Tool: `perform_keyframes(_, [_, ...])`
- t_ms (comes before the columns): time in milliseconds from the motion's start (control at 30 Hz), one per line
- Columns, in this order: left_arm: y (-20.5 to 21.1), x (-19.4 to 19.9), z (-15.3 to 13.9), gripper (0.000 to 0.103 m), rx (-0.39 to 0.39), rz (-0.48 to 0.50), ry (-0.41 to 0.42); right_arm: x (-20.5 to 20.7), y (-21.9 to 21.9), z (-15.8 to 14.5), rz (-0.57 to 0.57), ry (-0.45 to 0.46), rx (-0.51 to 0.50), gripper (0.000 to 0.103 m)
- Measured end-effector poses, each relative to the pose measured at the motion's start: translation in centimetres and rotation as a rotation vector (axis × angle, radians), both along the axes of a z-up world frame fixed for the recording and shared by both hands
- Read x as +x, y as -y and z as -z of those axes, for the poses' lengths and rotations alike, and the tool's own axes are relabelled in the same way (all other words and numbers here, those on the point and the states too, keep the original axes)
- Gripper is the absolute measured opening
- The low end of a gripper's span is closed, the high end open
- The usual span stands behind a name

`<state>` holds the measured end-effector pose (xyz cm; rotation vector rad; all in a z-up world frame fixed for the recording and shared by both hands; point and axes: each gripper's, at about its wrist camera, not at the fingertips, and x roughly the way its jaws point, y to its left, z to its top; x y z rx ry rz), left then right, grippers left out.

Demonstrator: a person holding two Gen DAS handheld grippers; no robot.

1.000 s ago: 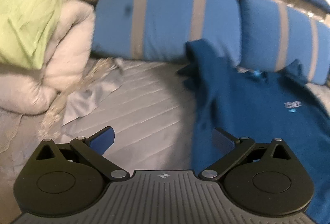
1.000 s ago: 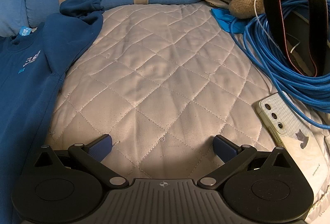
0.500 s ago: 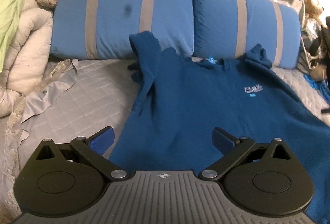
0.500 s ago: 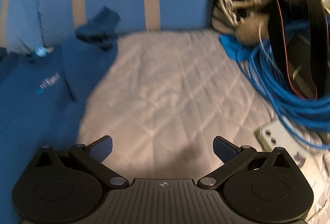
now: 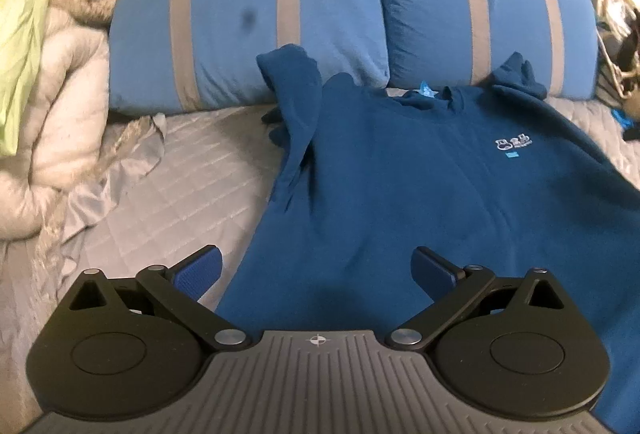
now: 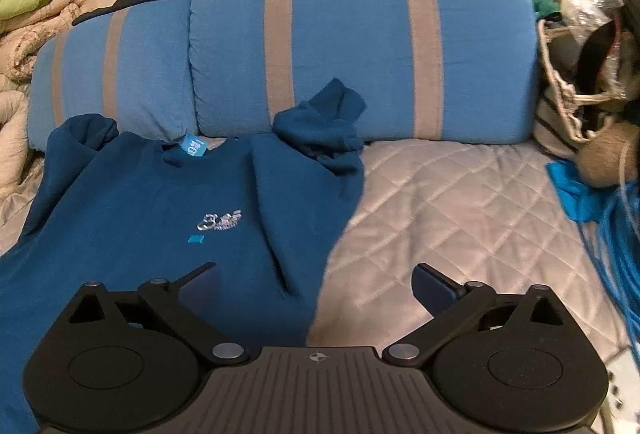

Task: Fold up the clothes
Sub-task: 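Close the right tool on the cuff of the bunched sweatshirt sleeve, then pull the held sleeve outward away from the sweatshirt body with the right tool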

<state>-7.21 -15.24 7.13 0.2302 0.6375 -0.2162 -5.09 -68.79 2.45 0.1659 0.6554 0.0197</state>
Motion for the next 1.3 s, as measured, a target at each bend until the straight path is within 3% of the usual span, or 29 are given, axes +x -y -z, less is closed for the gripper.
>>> perform_keyframes(300, [0.0, 0.2, 0.0, 0.103, 0.000, 0.009, -0.004, 5.0, 1.8, 2.1, 0.107, -0.019, 0.169, 0.075])
perform_keyframes(467, [0.3, 0.2, 0.0, 0.103, 0.006, 0.015, 0.000, 8.2, 4.0, 4.4, 0.205, -0.084, 0.295, 0.062])
perform_keyframes(600, [0.1, 0.3, 0.0, 0.103, -0.010, 0.018, 0.000, 10.2, 4.6, 6.2, 0.252, -0.122, 0.318, 0.048])
perform_keyframes(767, [-0.1, 0.4, -0.1, 0.103, -0.029, 0.023, -0.005, 12.4, 4.3, 7.4, 0.249, -0.125, 0.346, 0.041])
perform_keyframes(833, [-0.1, 0.5, -0.1, 0.103, -0.034, 0.025, -0.006, 13.0, 3.6, 7.7, 0.216, -0.137, 0.330, 0.023])
perform_keyframes(867, [-0.1, 0.5, -0.1, 0.103, -0.035, 0.026, -0.007, 13.3, 3.1, 7.7, 0.198, -0.143, 0.311, 0.005])
perform_keyframes(1067, [0.0, 0.4, -0.2, 0.103, -0.037, 0.023, -0.004, 12.2, 1.3, 4.9, 0.148, -0.112, 0.132, 0.004])
perform_keyframes(1300, [-0.2, 0.4, -0.2, 0.103, -0.046, 0.023, -0.001, 6.4, 2.0, 0.2, 0.111, -0.047, 0.091, 0.004])
